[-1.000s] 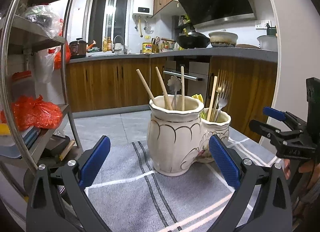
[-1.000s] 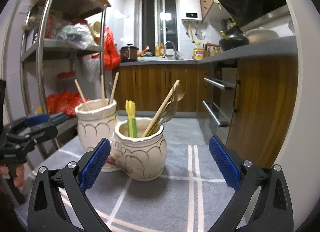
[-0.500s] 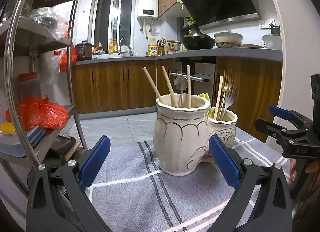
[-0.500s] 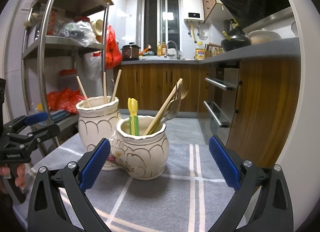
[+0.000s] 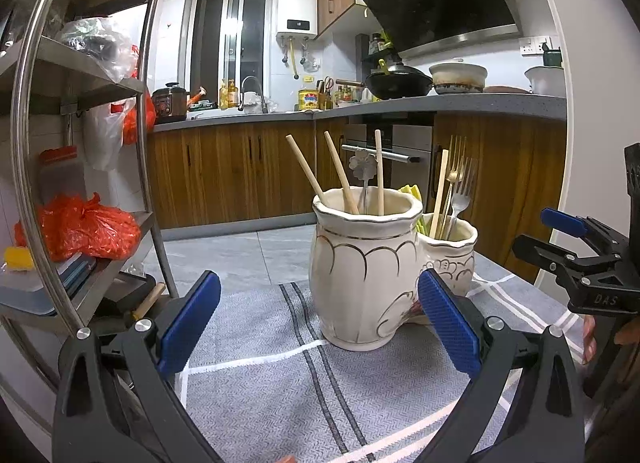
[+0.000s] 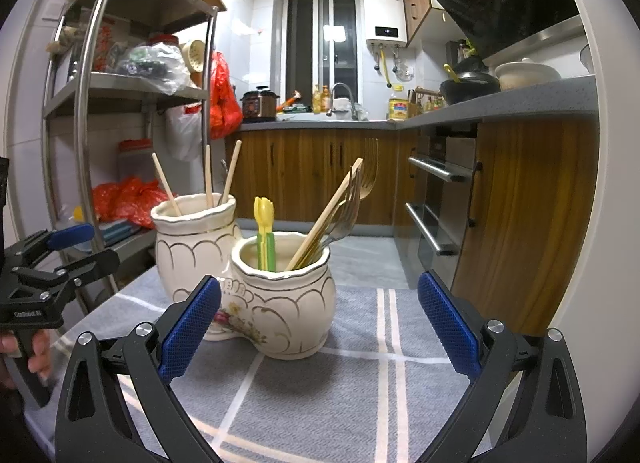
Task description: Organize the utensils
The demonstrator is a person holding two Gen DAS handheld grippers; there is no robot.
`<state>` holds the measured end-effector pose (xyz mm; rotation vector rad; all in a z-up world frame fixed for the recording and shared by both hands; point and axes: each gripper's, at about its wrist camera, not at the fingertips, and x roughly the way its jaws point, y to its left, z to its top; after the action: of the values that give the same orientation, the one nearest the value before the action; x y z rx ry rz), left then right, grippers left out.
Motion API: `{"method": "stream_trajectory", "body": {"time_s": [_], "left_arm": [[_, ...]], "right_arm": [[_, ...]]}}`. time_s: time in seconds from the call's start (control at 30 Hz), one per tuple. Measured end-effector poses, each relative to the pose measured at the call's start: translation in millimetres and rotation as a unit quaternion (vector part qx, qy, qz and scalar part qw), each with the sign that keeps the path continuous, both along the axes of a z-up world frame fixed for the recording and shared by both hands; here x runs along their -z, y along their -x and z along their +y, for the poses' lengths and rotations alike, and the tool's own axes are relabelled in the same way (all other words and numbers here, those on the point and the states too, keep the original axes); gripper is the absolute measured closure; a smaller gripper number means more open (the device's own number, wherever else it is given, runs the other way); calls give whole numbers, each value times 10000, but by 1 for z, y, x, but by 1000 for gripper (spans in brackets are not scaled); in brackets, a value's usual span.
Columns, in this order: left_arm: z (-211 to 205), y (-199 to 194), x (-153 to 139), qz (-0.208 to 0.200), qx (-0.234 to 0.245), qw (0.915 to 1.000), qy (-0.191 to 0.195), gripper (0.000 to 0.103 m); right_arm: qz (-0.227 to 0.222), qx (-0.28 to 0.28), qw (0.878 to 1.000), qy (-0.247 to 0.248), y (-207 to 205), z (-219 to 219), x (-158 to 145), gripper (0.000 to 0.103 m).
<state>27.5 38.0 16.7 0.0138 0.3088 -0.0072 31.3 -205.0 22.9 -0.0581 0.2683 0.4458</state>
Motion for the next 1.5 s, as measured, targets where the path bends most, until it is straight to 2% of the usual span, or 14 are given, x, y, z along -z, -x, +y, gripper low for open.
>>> {"method": "stream_trajectory", "body": {"time_s": [1.5], "left_arm": [[4,-1,0,52,-129,9999,15,6]], "right_arm": [[10,-5,10000,5,0,0,0,5]]}}
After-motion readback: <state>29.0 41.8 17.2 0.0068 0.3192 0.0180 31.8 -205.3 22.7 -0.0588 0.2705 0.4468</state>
